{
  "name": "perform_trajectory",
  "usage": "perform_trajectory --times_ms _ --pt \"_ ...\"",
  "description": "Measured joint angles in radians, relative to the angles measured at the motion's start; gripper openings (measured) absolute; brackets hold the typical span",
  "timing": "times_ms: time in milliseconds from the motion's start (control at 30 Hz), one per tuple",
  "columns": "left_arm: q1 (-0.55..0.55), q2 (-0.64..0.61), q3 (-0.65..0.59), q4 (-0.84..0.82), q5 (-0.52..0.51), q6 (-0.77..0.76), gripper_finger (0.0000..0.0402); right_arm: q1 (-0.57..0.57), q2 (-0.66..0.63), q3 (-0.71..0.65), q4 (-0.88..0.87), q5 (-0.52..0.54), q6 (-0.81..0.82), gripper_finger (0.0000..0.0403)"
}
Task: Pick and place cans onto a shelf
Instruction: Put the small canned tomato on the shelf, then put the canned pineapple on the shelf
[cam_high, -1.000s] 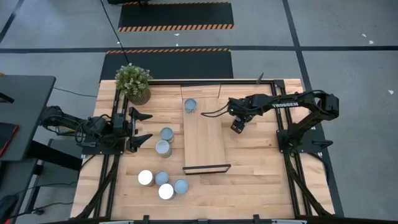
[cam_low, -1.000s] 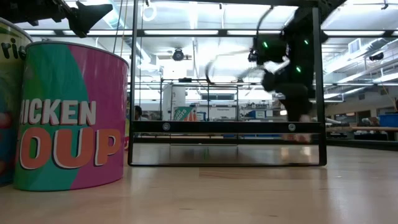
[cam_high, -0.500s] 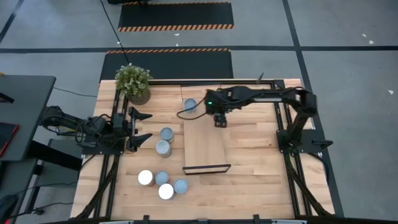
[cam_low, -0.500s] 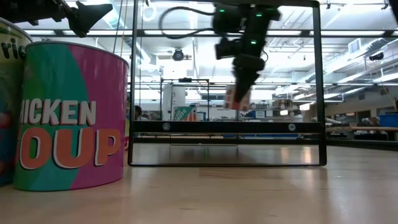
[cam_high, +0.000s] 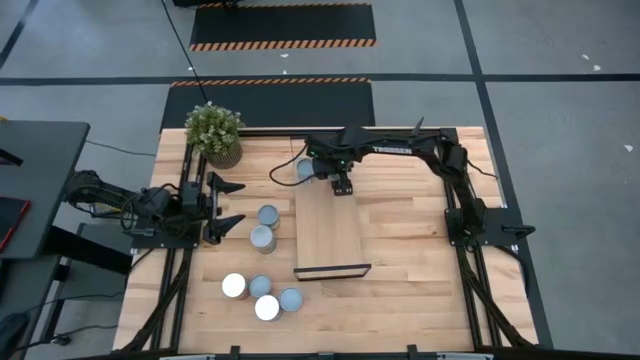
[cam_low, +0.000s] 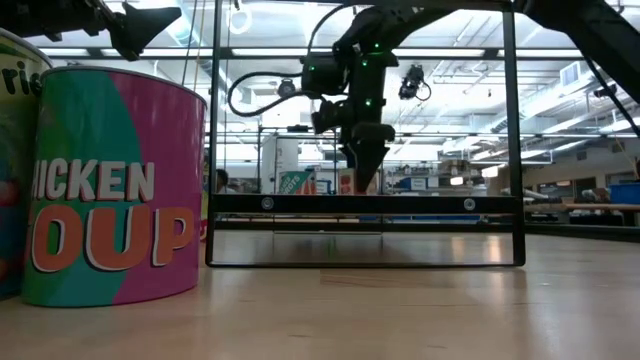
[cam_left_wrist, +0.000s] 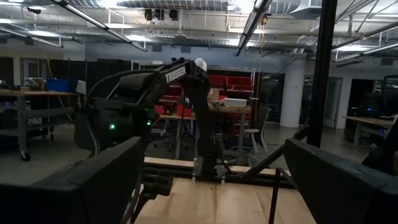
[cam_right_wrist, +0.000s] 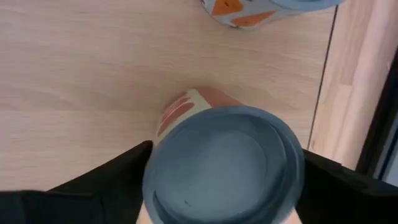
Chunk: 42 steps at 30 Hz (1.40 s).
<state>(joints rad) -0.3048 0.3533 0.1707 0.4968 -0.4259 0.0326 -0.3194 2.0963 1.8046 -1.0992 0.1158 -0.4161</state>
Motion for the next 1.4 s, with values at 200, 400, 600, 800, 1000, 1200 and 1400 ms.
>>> perform_trajectory --times_ms 200,400,600,800,1000,1200,1400 --pt "0.0 0.0 0.0 0.0 0.0 -0.002 0.0396 0.01 -0.024 -0.001 -0.004 0.059 0.004 0.0378" --pt "0.0 0.0 0.0 -0.002 0.0 -0.003 0.0396 0.011 -0.038 -0.001 0.009 0.117 0.031 0.0379" --pt "0.0 0.0 0.0 -0.005 0.0 -0.008 0.0396 0.024 -0.047 -0.002 0.005 0.137 0.042 0.0375" --pt "0.0 0.0 0.0 -0.035 0.0 -0.012 0.0396 0.065 -0.134 -0.002 0.024 0.149 0.054 0.0375" --pt "0.0 0.0 0.0 -0.047 0.0 0.004 0.0396 0.109 -0.197 -0.001 0.167 0.02 0.071 0.0375" --pt "0.0 0.0 0.0 -0.046 0.0 -0.003 0.0396 0.189 -0.167 -0.012 0.3 0.018 0.034 0.0374" --pt "0.0 0.0 0.0 -0.04 -0.001 -0.003 0.0396 0.235 -0.146 -0.015 0.342 0.018 -0.004 0.0374"
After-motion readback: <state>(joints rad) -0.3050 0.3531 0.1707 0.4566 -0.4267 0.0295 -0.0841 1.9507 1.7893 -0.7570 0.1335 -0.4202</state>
